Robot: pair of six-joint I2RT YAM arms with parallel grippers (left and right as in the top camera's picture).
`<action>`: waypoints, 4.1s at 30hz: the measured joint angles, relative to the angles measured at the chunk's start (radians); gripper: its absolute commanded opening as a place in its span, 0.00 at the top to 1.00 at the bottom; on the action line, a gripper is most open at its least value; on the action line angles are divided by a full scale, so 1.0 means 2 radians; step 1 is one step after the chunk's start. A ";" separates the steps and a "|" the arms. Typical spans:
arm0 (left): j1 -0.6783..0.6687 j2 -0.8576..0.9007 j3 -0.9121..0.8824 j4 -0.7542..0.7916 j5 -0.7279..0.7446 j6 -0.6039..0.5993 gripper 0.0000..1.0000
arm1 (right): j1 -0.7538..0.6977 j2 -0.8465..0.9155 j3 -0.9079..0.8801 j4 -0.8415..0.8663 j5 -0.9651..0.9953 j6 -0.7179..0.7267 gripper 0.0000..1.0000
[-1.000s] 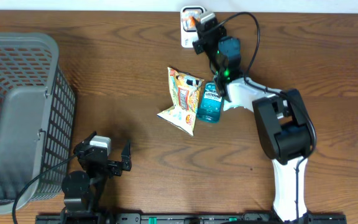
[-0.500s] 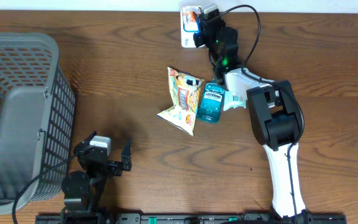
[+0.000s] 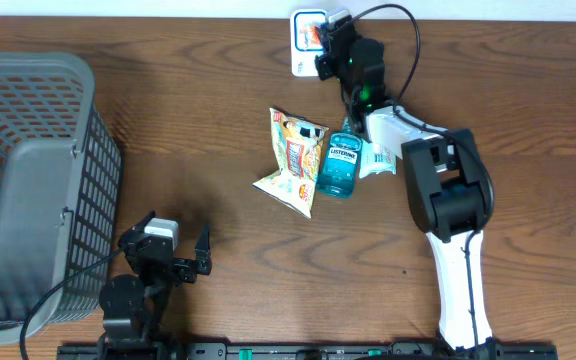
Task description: Scan the item barcode
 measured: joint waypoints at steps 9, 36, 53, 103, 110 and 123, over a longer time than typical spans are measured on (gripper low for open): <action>0.000 0.000 0.000 0.000 0.000 0.000 0.02 | -0.020 -0.131 0.002 -0.237 0.186 -0.091 0.99; 0.000 0.000 0.000 0.000 0.000 0.000 0.02 | -0.453 -0.151 -0.053 -0.529 0.462 0.059 0.15; 0.000 0.000 0.000 0.000 0.000 0.000 0.02 | -0.376 -0.310 -0.054 -0.546 0.330 0.064 0.01; 0.000 0.000 0.000 0.000 0.000 0.000 0.02 | 0.105 -0.253 -0.160 -0.686 0.311 0.048 0.04; 0.000 0.000 0.000 0.000 0.000 0.000 0.02 | 0.141 -0.208 -0.160 -0.653 0.379 0.049 0.03; 0.000 0.000 0.000 0.000 0.000 0.000 0.02 | 0.142 -0.182 -0.160 -0.606 0.413 0.071 0.20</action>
